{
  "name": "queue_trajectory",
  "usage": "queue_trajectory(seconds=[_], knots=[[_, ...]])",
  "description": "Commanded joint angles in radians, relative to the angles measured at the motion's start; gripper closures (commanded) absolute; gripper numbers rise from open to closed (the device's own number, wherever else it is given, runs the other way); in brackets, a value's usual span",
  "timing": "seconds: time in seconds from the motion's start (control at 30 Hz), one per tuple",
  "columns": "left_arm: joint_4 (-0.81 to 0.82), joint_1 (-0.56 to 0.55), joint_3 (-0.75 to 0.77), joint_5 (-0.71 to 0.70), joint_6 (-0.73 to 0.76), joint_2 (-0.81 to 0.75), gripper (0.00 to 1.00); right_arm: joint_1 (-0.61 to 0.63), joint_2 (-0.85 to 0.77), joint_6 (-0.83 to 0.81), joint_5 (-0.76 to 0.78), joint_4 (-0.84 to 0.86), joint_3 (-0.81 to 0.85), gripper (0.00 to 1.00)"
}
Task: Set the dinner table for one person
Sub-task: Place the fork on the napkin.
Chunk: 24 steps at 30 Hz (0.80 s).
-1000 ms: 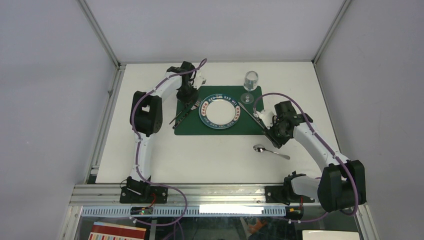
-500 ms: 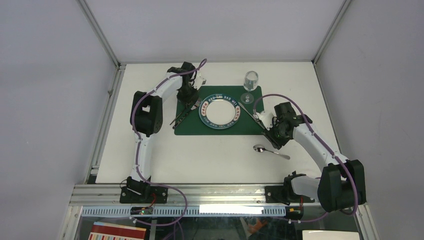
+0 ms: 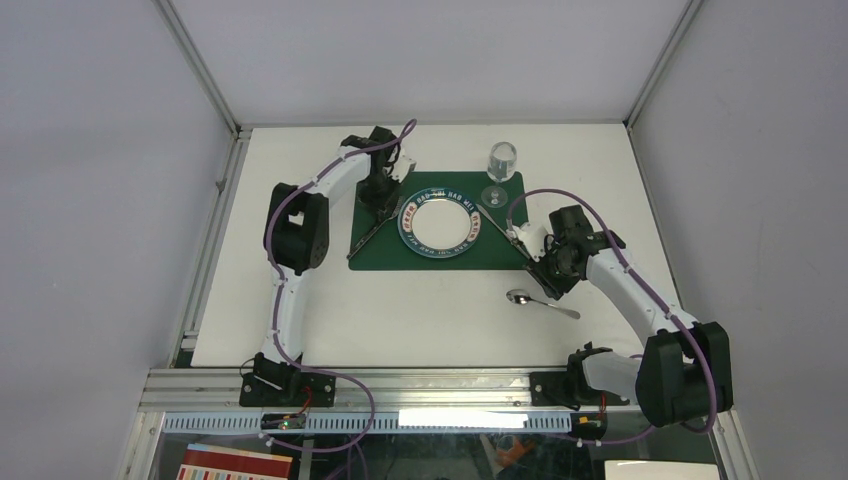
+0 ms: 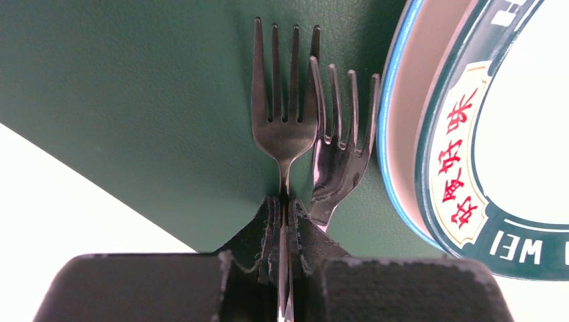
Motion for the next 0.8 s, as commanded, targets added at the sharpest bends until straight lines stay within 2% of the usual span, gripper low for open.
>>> queue_trajectory(seconds=[0.0,0.4,0.77], knots=[[-0.042,-0.032,0.002,0.034,-0.090,-0.044,1.00,-0.006,-0.026,-0.002,-0.022,0.022,0.006,0.60],[-0.052,-0.032,0.039,0.009,-0.109,-0.041,1.00,-0.005,-0.030,-0.007,-0.020,0.018,0.003,0.61],[-0.040,-0.021,0.065,-0.122,-0.141,-0.023,1.00,-0.005,-0.010,0.001,-0.033,0.013,0.024,0.62]])
